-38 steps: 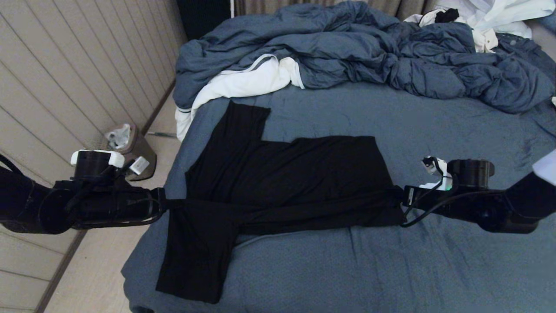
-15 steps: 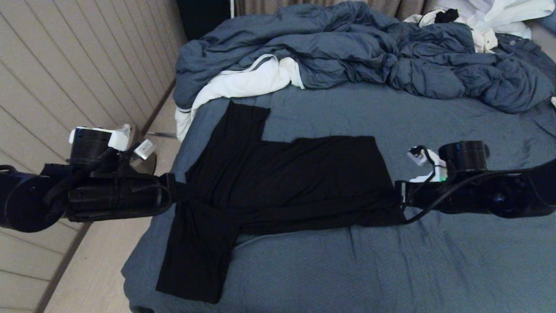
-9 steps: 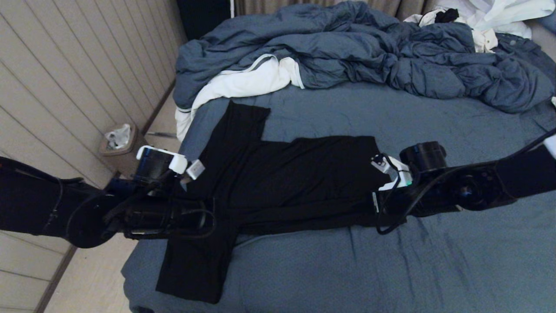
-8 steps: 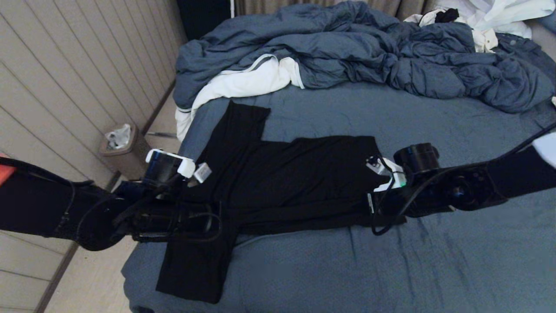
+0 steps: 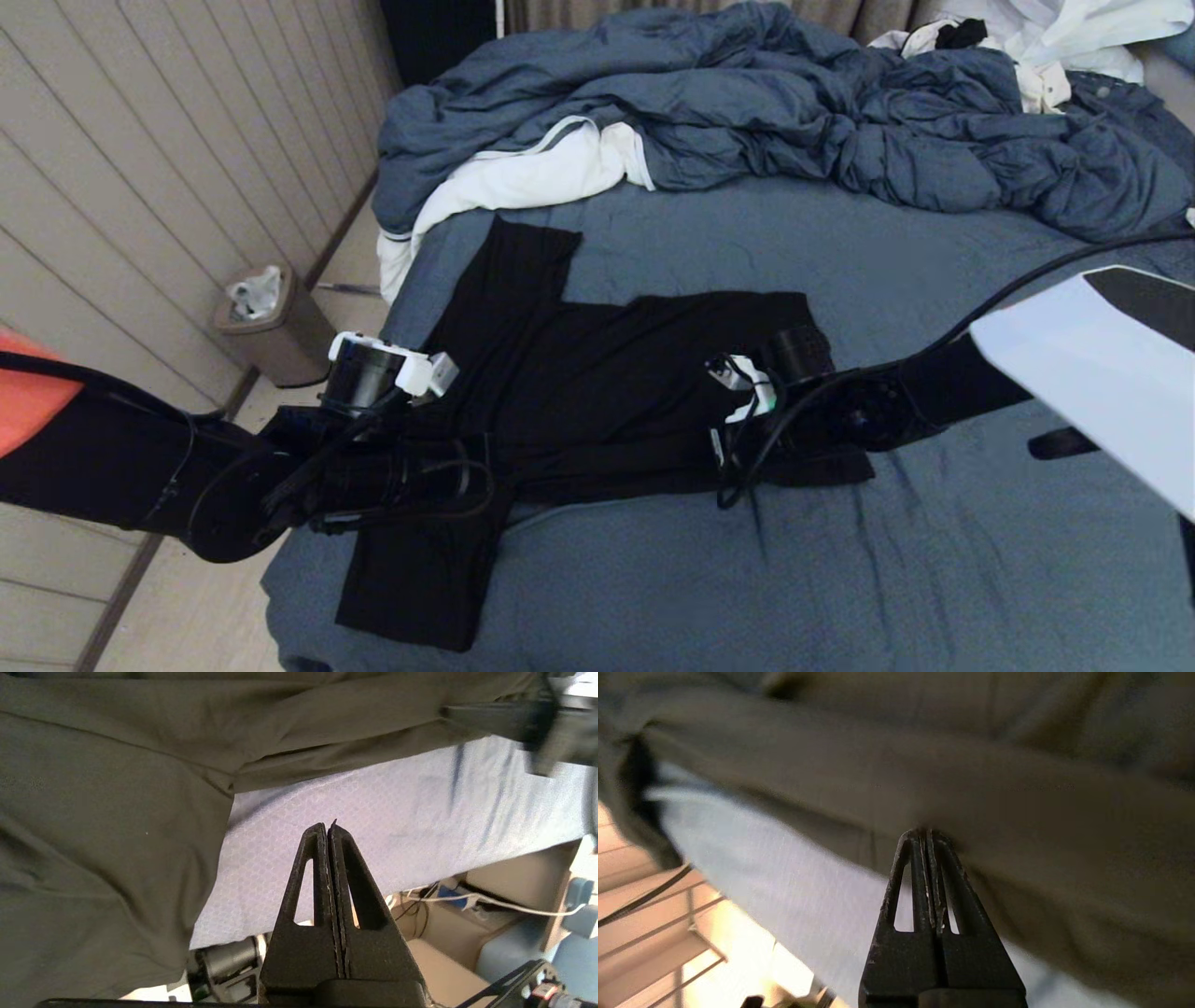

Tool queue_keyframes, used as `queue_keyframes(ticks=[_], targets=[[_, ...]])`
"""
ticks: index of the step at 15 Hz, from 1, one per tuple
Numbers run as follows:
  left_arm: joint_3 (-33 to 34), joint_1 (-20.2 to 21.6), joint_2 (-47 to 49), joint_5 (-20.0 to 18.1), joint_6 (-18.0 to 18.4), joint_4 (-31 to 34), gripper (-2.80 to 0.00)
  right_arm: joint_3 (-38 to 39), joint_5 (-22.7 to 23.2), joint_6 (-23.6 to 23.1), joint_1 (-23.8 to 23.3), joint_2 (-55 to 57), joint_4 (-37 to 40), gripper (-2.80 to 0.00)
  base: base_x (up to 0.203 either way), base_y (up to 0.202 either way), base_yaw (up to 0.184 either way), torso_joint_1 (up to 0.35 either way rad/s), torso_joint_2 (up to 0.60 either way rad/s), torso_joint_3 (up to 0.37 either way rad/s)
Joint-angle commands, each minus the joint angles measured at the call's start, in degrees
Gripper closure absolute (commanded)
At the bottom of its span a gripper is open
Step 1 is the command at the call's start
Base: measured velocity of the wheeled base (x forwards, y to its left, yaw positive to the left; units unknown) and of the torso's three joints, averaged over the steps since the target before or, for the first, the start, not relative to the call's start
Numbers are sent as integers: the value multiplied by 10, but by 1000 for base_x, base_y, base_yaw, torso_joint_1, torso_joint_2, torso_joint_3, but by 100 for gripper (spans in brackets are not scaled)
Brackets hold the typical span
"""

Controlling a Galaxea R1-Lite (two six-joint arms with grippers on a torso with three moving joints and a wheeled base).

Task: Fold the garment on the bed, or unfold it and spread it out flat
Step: Fold the black T-shirt

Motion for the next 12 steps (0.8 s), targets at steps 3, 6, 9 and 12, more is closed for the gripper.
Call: queue_keyframes(ticks=[3, 6, 9, 12], targets=[[23, 0, -11, -1, -3, -37, 0, -7, -1, 0, -2, 10, 0, 0, 0, 0, 0, 0, 0, 0], [25, 0, -8, -1, -3, -38, 0, -11, -2, 0, -5, 11, -1, 0, 0, 0, 0, 0, 0, 0], [28, 0, -5, -1, -5, -39, 0, 1, -2, -2, -12, -24, 2, 0, 0, 0, 0, 0, 0, 0], [29, 0, -7, -1, -5, -38, 0, 39, -2, -12, -27, -49, 7, 0, 0, 0, 0, 0, 0, 0]])
